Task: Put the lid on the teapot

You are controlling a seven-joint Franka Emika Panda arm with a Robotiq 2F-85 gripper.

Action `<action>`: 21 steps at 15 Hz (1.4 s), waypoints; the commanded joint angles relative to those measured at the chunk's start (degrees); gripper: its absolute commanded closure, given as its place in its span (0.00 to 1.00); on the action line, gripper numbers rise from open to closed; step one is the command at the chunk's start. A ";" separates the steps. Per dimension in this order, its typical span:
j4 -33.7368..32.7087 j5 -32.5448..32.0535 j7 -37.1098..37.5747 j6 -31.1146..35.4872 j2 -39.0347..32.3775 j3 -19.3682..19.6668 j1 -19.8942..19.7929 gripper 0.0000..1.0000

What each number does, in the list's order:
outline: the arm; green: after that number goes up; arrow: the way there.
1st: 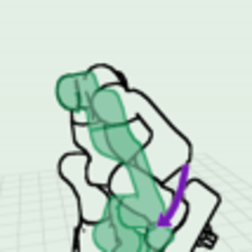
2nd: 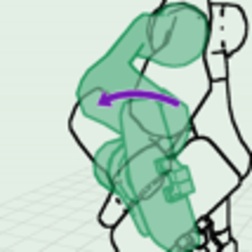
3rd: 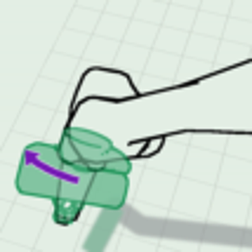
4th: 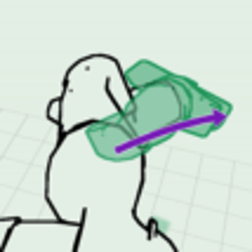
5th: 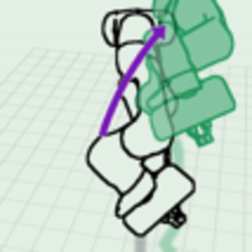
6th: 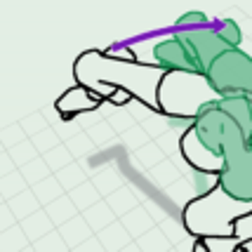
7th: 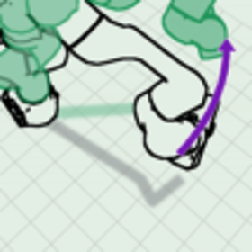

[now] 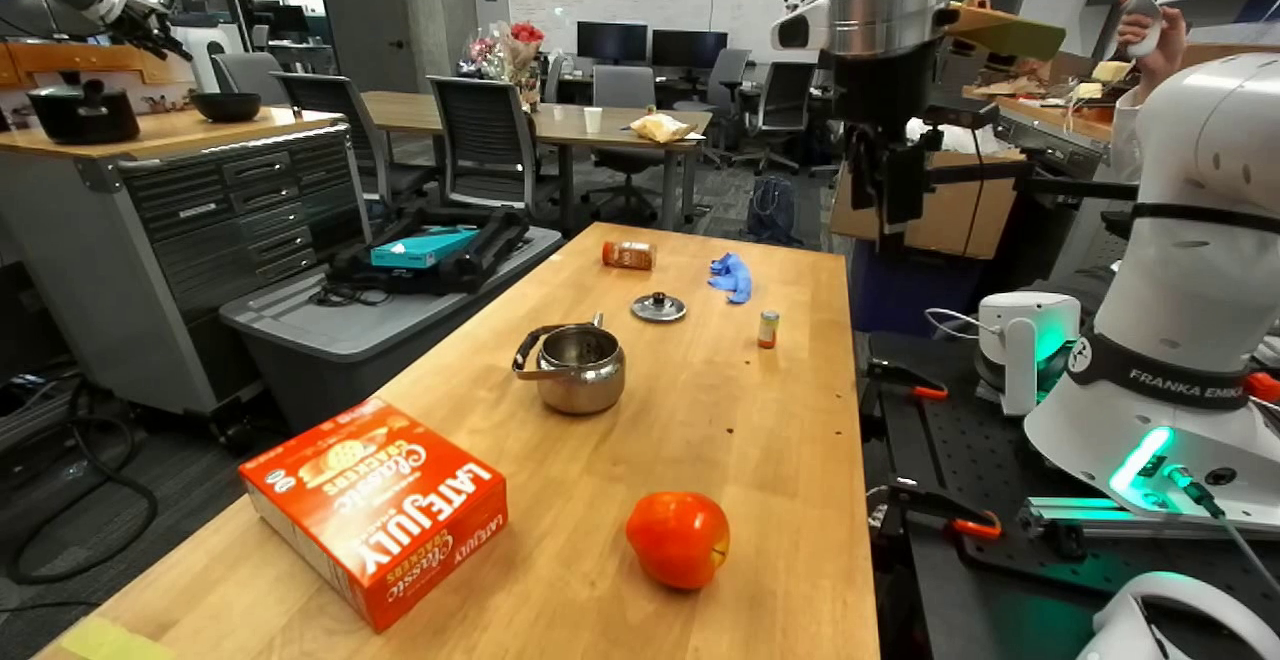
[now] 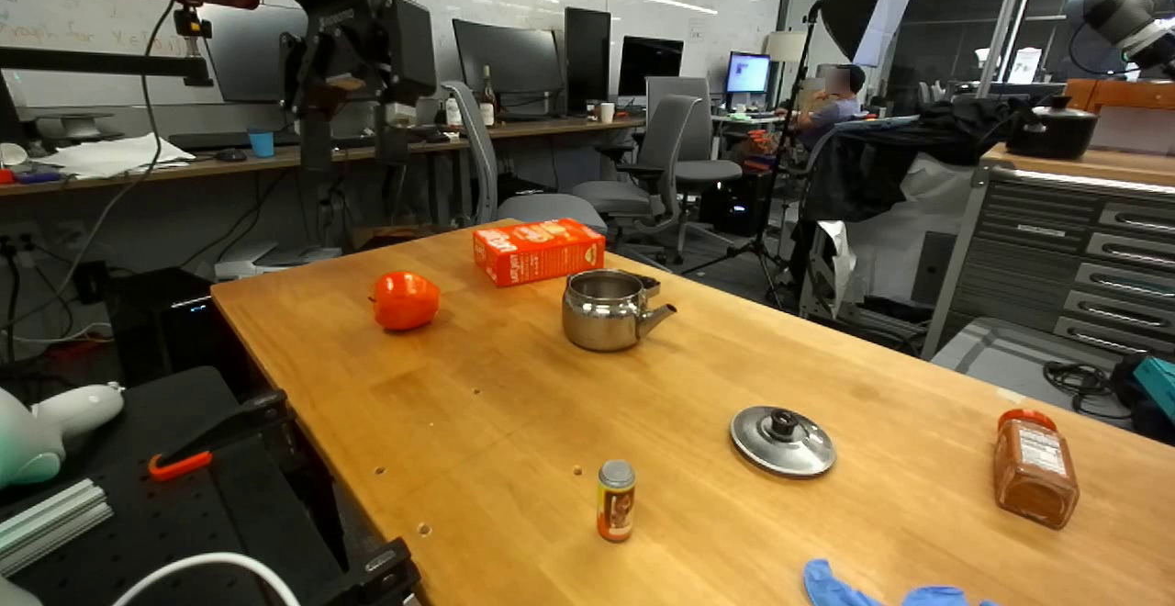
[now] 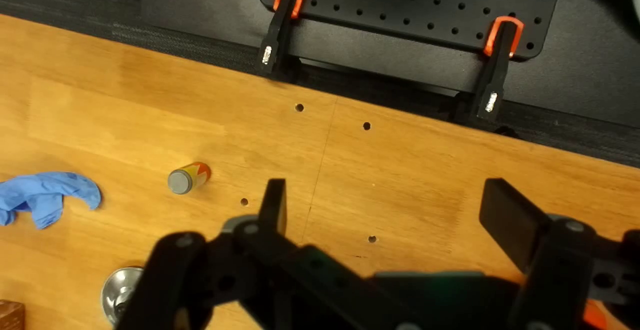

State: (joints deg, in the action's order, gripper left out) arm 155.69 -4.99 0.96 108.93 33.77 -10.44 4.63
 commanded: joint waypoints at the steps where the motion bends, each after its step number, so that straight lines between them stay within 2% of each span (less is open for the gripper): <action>1: -0.12 -0.57 0.55 -0.22 -0.11 1.10 1.15 0.00; 6: 0.53 1.79 3.04 2.33 0.63 2.83 0.28 0.00; 11: 3.41 2.99 5.61 10.81 1.96 5.44 -1.37 0.00; 12: 1.60 2.50 6.13 12.17 0.31 5.67 -2.02 0.00; 16: 1.91 1.13 7.13 18.83 -0.88 6.52 -4.75 0.00; 21: 2.01 -0.09 6.90 23.21 -4.06 7.73 -8.18 0.00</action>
State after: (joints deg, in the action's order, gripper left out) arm 157.79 -3.71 7.19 129.01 31.92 -3.52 -1.95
